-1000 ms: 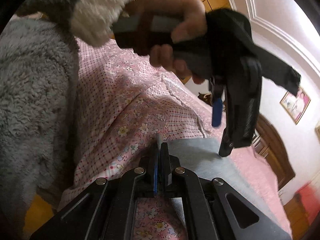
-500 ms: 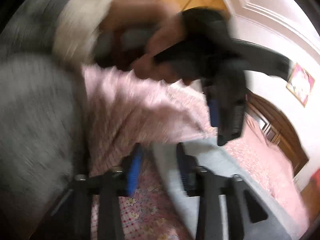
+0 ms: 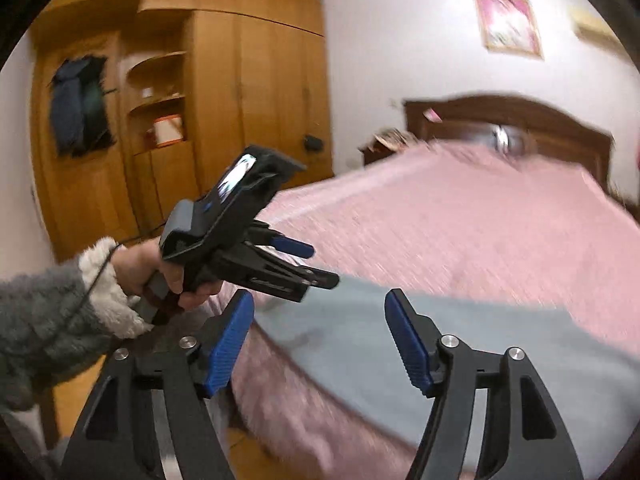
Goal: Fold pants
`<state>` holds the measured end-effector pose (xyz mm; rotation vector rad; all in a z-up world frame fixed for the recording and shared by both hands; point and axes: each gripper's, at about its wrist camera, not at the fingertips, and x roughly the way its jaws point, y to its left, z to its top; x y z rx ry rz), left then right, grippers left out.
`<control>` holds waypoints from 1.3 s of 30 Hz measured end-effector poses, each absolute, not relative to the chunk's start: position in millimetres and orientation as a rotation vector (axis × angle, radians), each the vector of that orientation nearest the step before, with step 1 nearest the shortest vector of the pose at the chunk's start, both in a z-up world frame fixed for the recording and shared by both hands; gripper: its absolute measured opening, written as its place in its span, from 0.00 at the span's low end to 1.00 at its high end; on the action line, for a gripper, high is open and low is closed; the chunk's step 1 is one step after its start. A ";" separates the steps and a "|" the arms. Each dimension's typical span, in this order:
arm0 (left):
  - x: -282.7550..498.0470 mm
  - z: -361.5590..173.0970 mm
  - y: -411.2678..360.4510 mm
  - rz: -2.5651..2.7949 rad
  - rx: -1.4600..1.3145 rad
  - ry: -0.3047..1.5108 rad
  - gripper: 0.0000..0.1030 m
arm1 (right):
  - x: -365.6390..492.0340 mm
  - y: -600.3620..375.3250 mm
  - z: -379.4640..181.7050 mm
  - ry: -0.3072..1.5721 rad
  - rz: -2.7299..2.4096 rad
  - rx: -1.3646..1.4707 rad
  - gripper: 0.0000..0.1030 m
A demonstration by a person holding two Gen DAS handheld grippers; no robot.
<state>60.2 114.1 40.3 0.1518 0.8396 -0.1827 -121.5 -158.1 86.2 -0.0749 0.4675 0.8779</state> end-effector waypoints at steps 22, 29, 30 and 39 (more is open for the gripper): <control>127.2 18.6 -92.9 -0.419 0.191 0.860 0.62 | 59.3 -409.5 69.6 0.762 0.590 0.059 0.07; 208.5 -0.6 -179.9 -0.520 0.186 0.857 0.56 | 148.3 -501.9 -14.1 1.037 0.370 0.230 0.00; 223.4 -11.7 -188.0 -0.485 0.204 0.865 0.57 | 150.1 -521.5 -12.0 1.019 0.313 0.278 0.00; 238.8 -20.5 -186.3 -0.375 0.134 0.857 0.67 | 28.1 -595.1 5.0 0.806 0.539 0.821 0.71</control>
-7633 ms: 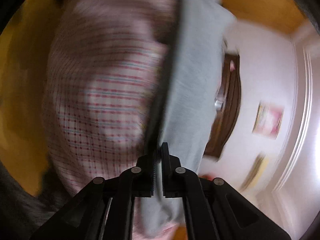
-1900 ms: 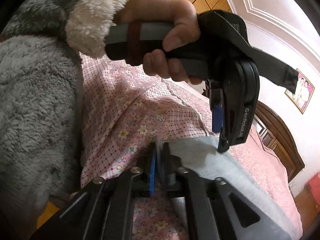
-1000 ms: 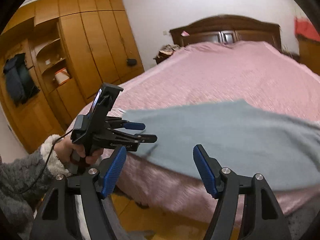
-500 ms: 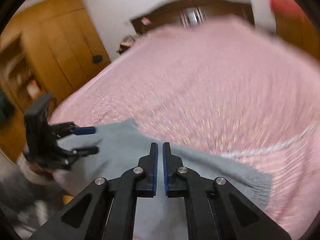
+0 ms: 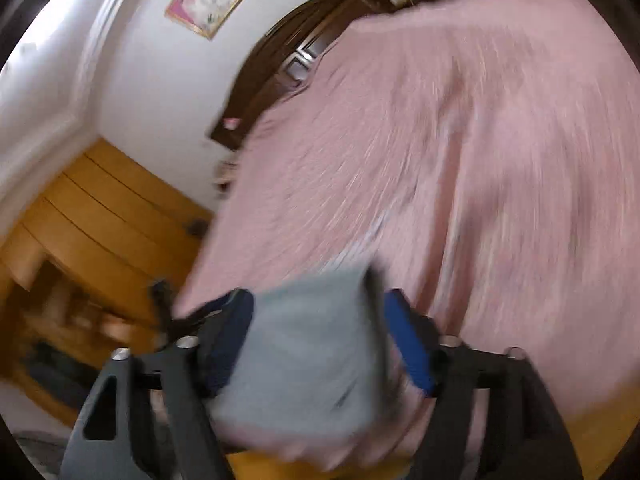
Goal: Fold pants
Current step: 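Grasp the ribbed pant cuff with the right gripper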
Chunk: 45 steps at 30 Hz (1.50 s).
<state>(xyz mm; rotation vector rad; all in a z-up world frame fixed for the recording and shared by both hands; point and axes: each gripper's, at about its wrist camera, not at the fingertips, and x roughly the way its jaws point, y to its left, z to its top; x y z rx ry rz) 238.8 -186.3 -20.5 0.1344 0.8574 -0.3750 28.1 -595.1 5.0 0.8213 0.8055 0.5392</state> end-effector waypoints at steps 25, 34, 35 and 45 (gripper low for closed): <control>110.3 38.6 -151.9 -0.431 0.030 0.831 0.67 | 14.2 -569.1 -63.1 0.849 0.544 1.101 0.73; 108.2 33.5 -136.8 -0.413 0.026 0.831 0.67 | 6.2 -558.9 -48.4 0.866 0.553 0.994 0.73; 108.8 31.9 -135.6 -0.411 0.025 0.836 0.67 | 10.4 -556.6 -51.3 0.878 0.552 1.006 0.73; 106.0 32.2 -119.8 -0.389 0.018 0.839 0.67 | 26.1 -549.2 -48.2 0.930 0.420 1.019 0.22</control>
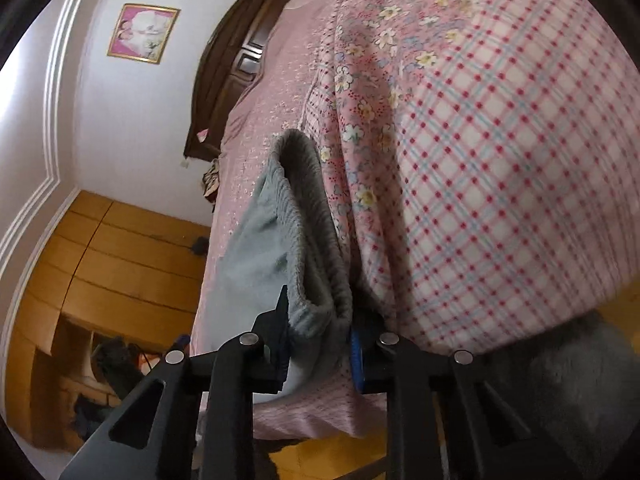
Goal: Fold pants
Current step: 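Grasp the ribbed pant cuff with the right gripper, then lift the cuff with the right gripper and carry it over the pants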
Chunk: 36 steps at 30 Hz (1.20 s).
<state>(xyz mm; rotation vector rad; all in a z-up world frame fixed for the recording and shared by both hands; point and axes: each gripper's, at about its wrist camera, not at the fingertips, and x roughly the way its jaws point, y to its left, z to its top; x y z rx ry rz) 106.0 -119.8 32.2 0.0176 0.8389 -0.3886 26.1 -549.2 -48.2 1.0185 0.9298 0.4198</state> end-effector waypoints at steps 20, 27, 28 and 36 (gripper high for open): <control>85.8 50.6 2.2 -0.275 -0.095 0.786 0.67 | 31.2 -403.0 136.9 0.905 0.161 0.090 0.18; 60.7 58.5 70.6 -0.175 -0.138 0.760 0.67 | 19.5 -301.5 173.6 0.811 0.269 -0.126 0.18; 57.2 57.6 80.2 -0.162 -0.148 0.761 0.67 | 17.5 -284.1 177.6 0.801 0.301 -0.136 0.18; 34.2 39.6 185.5 0.105 -0.251 0.777 0.68 | -24.0 -50.9 160.1 0.614 0.643 -0.354 0.18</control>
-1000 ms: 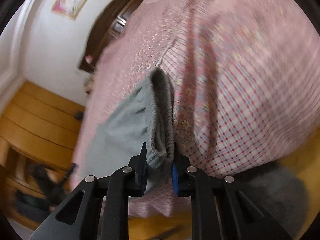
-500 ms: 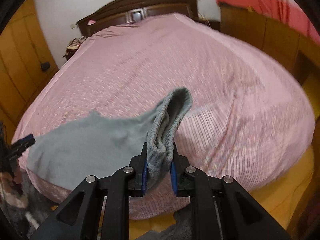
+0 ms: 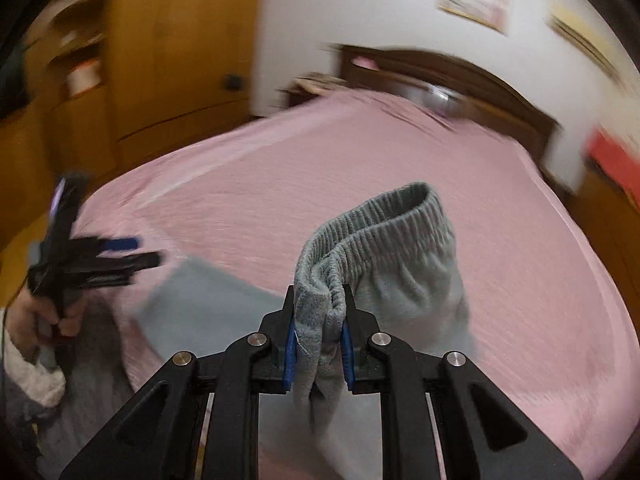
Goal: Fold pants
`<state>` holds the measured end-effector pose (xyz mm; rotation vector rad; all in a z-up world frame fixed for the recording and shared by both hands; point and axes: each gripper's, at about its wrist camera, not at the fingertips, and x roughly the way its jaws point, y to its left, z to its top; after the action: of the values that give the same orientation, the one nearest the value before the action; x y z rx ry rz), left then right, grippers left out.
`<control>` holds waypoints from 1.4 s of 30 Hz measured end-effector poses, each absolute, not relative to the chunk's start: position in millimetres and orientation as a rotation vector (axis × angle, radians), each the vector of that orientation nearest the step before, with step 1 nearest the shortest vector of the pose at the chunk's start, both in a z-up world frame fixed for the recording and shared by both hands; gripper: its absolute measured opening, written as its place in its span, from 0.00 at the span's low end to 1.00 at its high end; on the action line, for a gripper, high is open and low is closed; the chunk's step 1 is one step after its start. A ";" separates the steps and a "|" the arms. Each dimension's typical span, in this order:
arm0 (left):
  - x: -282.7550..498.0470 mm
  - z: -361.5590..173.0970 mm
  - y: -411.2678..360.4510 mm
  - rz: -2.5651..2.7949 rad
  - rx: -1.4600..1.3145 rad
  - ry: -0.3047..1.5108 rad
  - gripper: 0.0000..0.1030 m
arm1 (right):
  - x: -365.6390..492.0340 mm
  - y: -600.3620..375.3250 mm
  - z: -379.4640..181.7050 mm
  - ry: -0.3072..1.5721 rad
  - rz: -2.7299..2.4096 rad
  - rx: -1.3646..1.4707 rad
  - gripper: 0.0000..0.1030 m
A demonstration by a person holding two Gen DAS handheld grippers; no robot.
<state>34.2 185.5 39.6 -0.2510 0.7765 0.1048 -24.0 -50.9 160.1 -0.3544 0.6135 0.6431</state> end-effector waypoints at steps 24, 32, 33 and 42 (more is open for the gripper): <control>-19.7 -8.3 294.6 0.173 -0.630 0.796 0.68 | -105.9 135.0 9.7 0.555 0.682 -0.841 0.23; -39.1 -10.3 309.3 0.164 -0.674 0.778 0.68 | -114.8 101.2 44.9 0.700 0.887 -0.500 0.55; -40.4 -7.8 310.0 0.161 -0.683 0.764 0.68 | -109.8 87.6 53.0 0.741 0.924 -0.413 0.55; -26.9 41.7 224.8 -0.023 -0.334 0.705 0.72 | -5.5 -169.0 74.3 0.951 0.910 0.128 0.77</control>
<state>-26.9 224.8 41.7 -0.3338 0.7046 -0.0226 -5.5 -169.0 74.3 0.1280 0.9512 0.9101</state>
